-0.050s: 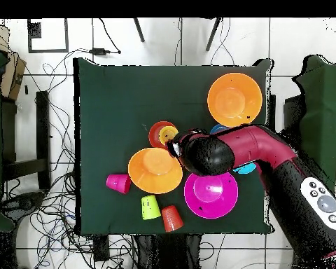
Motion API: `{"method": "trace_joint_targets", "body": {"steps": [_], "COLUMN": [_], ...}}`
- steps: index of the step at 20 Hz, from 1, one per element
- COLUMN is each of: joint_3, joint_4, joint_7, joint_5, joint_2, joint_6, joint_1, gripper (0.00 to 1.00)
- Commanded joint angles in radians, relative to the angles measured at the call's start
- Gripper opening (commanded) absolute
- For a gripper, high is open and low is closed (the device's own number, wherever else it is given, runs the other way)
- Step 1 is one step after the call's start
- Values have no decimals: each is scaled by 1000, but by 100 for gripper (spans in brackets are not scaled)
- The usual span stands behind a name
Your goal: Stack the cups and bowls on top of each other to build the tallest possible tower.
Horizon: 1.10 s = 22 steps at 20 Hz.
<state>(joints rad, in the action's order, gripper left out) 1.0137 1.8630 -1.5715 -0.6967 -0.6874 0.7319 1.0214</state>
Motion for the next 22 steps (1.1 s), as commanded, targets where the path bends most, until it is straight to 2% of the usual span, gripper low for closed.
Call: {"method": "trace_joint_targets", "body": {"steps": [1, 14, 22], "joint_3": [-17, -30, -64], "joint_4": [-27, -40, -53], "joint_7": [313, 305, 251], "joint_5": [-108, -131, -188], "joint_2": [46, 79, 142], "joint_6": [68, 64, -6], "joint_1": [-43, -53, -82], "gripper": [100, 100, 100]}}
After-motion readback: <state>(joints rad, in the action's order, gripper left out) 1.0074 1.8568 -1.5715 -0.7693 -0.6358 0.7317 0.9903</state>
